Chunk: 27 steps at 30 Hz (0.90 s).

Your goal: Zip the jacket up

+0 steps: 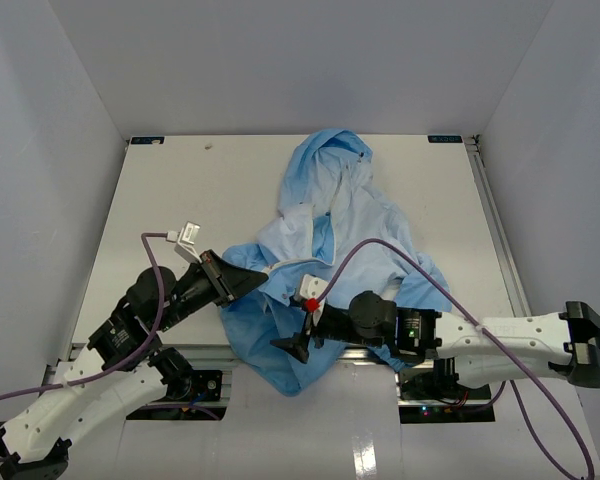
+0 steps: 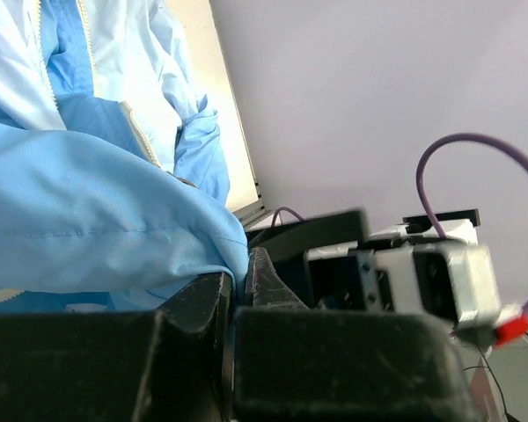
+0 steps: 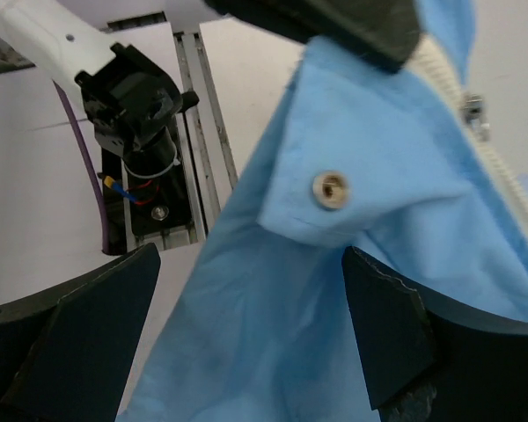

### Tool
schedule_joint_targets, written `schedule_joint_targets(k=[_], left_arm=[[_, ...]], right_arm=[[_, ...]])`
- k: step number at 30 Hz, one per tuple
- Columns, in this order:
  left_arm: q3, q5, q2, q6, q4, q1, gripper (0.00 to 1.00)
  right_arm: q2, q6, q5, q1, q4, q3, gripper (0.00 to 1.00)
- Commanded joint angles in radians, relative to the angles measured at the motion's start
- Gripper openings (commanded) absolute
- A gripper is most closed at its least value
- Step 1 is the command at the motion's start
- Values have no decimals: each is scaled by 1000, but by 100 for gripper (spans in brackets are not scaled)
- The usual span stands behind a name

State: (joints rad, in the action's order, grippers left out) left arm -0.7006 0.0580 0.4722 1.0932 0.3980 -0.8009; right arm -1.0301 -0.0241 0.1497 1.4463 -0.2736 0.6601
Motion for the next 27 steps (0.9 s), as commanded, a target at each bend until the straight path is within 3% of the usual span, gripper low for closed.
schedule_joint_targets(k=[1, 3, 4, 5, 6, 7, 8, 19, 24, 27], left_arm=[[4, -34, -22, 33, -100, 0, 0], [6, -42, -43, 34, -97, -1, 0], [4, -56, -53, 34, -91, -1, 0], [0, -81, -61, 33, -81, -1, 0], [-3, -95, -63, 32, -73, 0, 0], [-8, -106, -64, 31, -65, 0, 0], [-14, -111, -63, 28, -55, -1, 0], [-25, -89, -12, 8, -30, 0, 0], [10, -58, -64, -58, 37, 0, 0], [146, 40, -158, -62, 42, 0, 0]], right_arm=[[-77, 45, 281, 32, -84, 41, 92], [-93, 50, 386, 29, -88, 48, 92], [-94, 55, 440, 28, -87, 52, 76], [-86, 62, 497, 28, -83, 56, 50], [-62, 72, 535, 29, -80, 56, 33], [-38, 81, 566, 29, -77, 56, 18], [-13, 92, 572, 28, -72, 56, 11], [76, 97, 550, 11, 94, 126, 8], [63, 12, 399, 12, 207, 118, 8], [46, -69, 302, 20, 224, 31, 8]])
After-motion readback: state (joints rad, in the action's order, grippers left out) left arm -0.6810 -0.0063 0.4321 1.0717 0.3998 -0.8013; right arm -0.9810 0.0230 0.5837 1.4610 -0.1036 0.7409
